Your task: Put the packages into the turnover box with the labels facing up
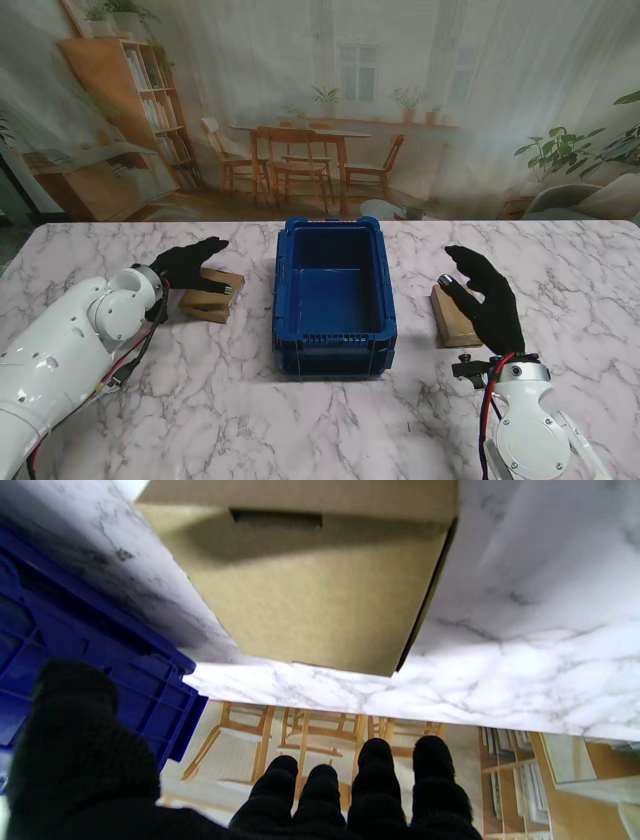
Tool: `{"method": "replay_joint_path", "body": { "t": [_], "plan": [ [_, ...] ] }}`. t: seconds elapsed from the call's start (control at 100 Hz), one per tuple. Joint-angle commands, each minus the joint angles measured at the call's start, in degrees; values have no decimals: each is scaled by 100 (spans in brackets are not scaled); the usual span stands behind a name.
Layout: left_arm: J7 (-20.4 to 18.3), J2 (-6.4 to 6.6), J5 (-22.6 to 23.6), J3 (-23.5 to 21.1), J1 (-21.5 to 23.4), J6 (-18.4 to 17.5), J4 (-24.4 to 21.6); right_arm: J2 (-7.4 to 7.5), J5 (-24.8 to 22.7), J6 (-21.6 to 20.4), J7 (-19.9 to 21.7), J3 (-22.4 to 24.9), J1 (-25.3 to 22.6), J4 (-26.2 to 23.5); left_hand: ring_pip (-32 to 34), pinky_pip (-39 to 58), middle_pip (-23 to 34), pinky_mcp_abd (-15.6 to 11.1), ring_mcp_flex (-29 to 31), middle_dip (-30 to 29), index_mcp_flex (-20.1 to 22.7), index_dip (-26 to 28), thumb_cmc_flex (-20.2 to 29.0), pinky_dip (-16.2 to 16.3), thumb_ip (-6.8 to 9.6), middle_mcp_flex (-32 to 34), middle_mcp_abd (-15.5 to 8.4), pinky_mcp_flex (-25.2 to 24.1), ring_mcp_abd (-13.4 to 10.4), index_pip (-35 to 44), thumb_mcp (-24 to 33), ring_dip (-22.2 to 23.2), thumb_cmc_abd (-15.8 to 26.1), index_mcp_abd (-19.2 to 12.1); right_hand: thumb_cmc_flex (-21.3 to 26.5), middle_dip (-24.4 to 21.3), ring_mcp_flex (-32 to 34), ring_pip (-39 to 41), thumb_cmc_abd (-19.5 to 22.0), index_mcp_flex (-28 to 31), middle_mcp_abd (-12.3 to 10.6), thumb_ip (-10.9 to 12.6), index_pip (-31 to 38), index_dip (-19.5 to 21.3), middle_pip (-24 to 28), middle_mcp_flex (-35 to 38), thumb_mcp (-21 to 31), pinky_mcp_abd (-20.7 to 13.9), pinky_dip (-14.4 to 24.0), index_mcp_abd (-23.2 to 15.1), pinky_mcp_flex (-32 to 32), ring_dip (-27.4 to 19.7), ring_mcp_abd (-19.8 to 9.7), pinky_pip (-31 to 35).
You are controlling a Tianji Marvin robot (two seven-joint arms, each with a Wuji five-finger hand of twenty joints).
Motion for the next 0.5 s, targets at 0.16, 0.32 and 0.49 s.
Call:
{"method": "replay_joint_path", "body": {
  "t": [0.16, 0.32, 0.49],
  "plan": [
    [-480, 90, 201, 153, -234, -207, 169, 6, -172, 55, 17, -17, -19, 28, -233, -193, -203, -273, -324, -600, -244, -722, -312, -79, -171, -403, 238, -12, -197, -213, -138, -176, -253, -75, -190, 8, -157, 41, -426, -313, -28, 96, -155, 80, 25, -206, 50, -61, 62, 140, -29, 102, -18, -101],
    [-681, 175, 407, 226, -337, -362, 277, 21, -322, 100, 15, -20, -15, 47, -220, -128, -205, -407, -373, -600, -222, -1119, -312, -80, -184, -409, 321, 13, -208, -232, -149, -248, -285, 44, -333, 29, -160, 48, -784, -426, -32, 25, -175, 99, 70, -275, 380, -55, 55, 198, -51, 103, -26, -116],
    [-614, 190, 448, 454, -503, -362, 564, 29, -388, 114, 16, -34, -3, 57, -183, -10, -205, -447, -348, -600, -214, -1155, -284, -53, -177, -410, 330, 16, -178, -196, -138, -243, -299, 81, -374, 43, -169, 50, -862, -471, -30, -22, -189, 108, 93, -329, 438, -56, 56, 215, -60, 104, -32, -122]
  ]
}}
